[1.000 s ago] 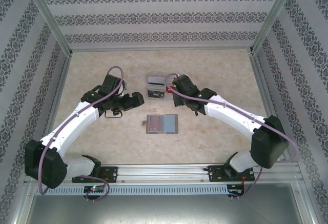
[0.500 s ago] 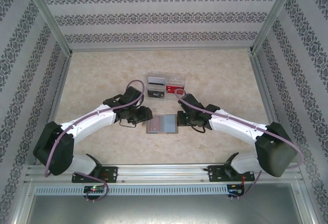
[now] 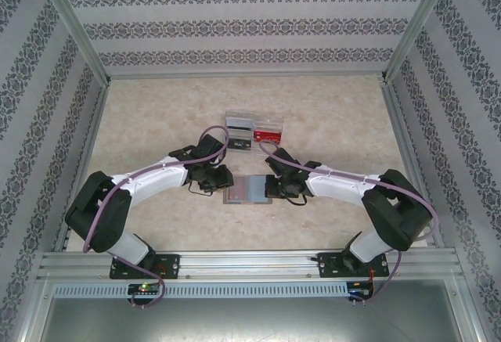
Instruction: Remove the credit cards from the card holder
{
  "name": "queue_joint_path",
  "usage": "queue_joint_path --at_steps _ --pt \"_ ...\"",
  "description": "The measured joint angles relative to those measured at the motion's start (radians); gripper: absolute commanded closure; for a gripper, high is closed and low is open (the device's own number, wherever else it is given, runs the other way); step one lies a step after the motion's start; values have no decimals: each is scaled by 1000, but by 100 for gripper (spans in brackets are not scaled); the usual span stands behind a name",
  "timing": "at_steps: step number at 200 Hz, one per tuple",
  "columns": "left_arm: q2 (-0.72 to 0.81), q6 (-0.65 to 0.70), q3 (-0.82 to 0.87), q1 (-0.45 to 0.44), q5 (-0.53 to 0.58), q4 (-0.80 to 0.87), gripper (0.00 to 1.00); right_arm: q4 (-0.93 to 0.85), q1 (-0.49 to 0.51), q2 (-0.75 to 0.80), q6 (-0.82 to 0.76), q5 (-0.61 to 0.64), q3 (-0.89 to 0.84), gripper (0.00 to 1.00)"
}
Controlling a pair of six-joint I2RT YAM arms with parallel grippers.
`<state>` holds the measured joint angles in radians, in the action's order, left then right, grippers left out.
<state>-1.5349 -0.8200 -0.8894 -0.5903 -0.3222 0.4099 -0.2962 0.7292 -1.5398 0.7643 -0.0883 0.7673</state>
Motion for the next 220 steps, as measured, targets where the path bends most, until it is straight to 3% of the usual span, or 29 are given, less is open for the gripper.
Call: queue_joint_path --at_steps 10,136,169,220 --pt "-4 1 0 0 -4 -3 80 2 0 -6 0 0 0 100" --pt "-100 8 -1 -19 -18 -25 80 19 0 -26 4 0 -5 100" --pt "-108 11 -3 -29 -34 -39 71 21 0 -28 12 -1 -5 100" --pt "-124 22 -18 -50 -68 -64 65 22 0 -28 16 -3 -5 100"
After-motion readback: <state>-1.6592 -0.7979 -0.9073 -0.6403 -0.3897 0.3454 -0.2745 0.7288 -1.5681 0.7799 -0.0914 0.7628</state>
